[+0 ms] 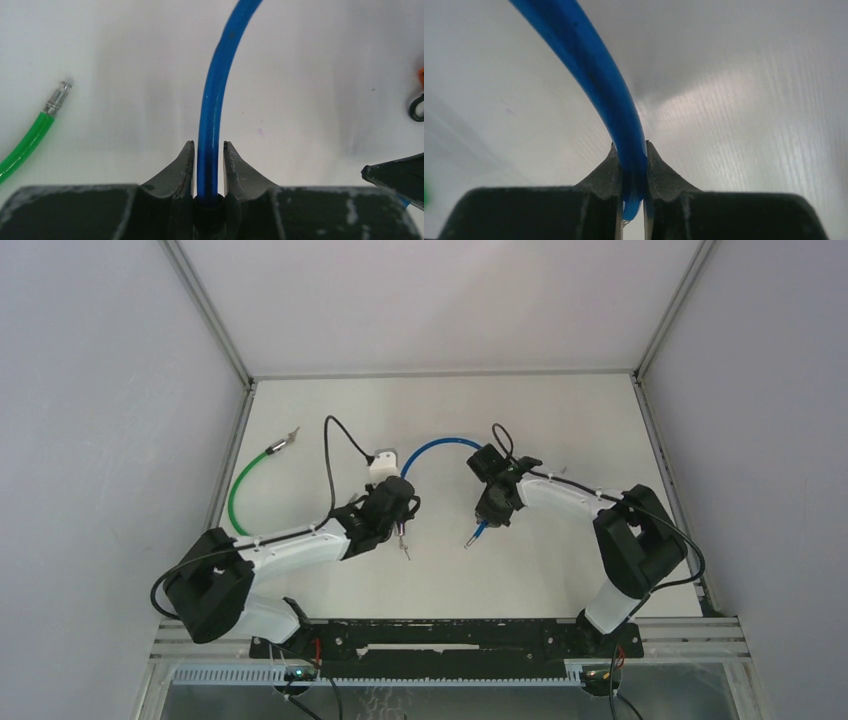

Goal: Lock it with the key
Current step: Lock the lock.

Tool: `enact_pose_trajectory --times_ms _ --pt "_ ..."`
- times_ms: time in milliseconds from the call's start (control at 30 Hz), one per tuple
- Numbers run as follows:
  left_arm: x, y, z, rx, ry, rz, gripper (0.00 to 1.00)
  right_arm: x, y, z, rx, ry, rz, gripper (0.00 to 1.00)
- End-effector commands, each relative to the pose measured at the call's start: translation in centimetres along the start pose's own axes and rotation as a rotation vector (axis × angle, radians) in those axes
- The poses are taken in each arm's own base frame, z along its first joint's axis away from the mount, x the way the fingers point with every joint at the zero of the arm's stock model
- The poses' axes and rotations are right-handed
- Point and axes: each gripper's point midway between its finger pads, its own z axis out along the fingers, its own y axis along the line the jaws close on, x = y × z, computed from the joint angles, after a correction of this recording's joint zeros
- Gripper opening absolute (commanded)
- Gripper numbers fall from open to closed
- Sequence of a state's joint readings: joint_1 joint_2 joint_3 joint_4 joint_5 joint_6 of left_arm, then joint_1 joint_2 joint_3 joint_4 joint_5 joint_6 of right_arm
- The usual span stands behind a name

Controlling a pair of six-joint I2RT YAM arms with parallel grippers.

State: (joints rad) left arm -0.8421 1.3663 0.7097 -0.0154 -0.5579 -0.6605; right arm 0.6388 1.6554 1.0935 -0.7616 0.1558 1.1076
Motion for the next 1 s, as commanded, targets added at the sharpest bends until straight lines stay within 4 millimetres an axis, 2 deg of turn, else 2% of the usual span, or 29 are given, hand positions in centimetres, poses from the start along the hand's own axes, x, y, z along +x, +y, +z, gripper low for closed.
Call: enact_pose_trajectory --times_ms 0,133,200,300,433,633,800,967 --pt "-2.0 -1.8 0.2 0.001 -0.015 -0.090 0.00 -0.3 2.9 0.0 -0.230 -0.053 -0.269 0.01" --pt "-1.5 -1.3 1.1 -0.023 -0.006 -0.067 0.00 1.3 3.2 -0.3 -0.349 -0.014 -0.349 0.14" --pt "-1.2 -1.1 1.6 -0.016 0.000 -0.024 0.00 1.8 3.3 -0.3 -0.387 -0.002 -0.389 0.17" --pt "0.0 0.1 2.3 -0.016 0.039 0.053 0.00 2.0 2.6 -0.2 -0.371 -0.002 -0.438 0.26" --pt "0.8 0.4 2.8 0.037 0.064 0.116 0.00 1.9 0.9 0.1 -0.304 -0.024 -0.487 0.42" --pt "2.1 0.5 3.2 0.049 0.110 0.168 0.00 1.4 -1.0 1.1 -0.213 -0.052 -0.527 0.47" --pt "3.2 0.9 3.7 0.037 0.149 0.190 0.00 2.0 -1.7 0.2 -0.210 -0.041 -0.576 0.63" --pt "3.7 0.5 3.8 0.063 0.167 0.178 0.00 2.0 -3.0 0.2 -0.168 -0.058 -0.589 0.54"
